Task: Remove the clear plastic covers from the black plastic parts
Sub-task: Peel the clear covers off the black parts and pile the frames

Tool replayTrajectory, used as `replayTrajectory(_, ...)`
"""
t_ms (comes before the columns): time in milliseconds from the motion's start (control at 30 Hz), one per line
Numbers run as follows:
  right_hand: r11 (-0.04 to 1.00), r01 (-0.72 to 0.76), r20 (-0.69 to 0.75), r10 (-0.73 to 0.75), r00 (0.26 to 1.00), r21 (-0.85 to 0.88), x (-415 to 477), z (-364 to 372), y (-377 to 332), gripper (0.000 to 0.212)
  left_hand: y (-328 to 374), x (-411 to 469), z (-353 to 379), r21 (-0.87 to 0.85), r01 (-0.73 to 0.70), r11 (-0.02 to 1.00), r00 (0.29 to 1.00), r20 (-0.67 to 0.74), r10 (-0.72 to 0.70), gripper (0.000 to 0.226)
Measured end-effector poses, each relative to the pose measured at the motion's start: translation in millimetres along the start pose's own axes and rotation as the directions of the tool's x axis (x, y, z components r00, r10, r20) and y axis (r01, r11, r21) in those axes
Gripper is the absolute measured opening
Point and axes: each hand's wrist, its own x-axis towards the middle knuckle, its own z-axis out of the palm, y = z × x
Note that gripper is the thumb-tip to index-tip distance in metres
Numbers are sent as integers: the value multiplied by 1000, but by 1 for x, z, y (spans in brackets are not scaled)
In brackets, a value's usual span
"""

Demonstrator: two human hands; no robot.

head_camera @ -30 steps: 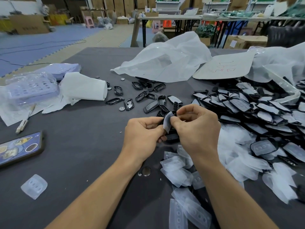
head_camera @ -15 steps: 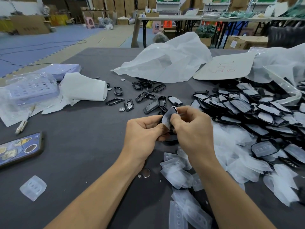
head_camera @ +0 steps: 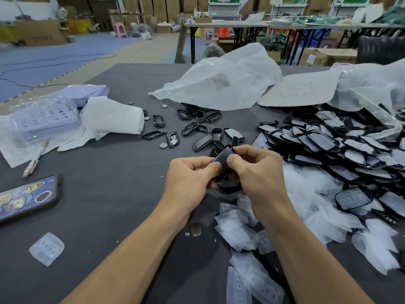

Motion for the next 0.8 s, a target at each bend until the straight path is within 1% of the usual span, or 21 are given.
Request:
replayTrajectory(67,995,-51,14,50,999,83,1,-2,-1,20,0,0,0,-14,-1,1000,1000,12,1,18)
replayTrajectory(133,990,-67,35,63,997,122,2,-3,-3,20,-1,1,-1,-17,-7,1000,999,33,8,17)
replayTrajectory(200,991,-57,36,53,998,117,2,-3,-3,20,-1,0,-2,-4,-26,1000,998,62,26,16)
replayTrajectory(300,995,-46,11,45,999,87,3,-2,-1,26,0,-2,-3,27,-74,997,992,104,70,17)
replayTrajectory(433,997,-52,-10,52,999,61,4,-2,2,26,-2,-2,-5,104,-81,991,992,105,70,22)
replayTrajectory(500,997,-51,-14,52,999,53,5,-1,2,28,-2,-2,-6,131,-84,988,991,112,69,19)
replayTrajectory(533,997,-52,-11,52,999,51,5,-1,1,28,-1,-2,-5,119,-81,990,992,108,68,16)
replayTrajectory(600,998,-53,2,53,999,43,5,-2,0,26,0,-1,-3,93,-71,993,997,45,67,13)
replayTrajectory(667,998,-52,13,52,999,34,5,-3,0,22,-2,1,-2,100,-59,993,997,-34,63,18)
replayTrajectory(800,999,-28,37,27,999,34,4,-2,1,23,-1,1,0,101,-60,993,996,-56,66,20)
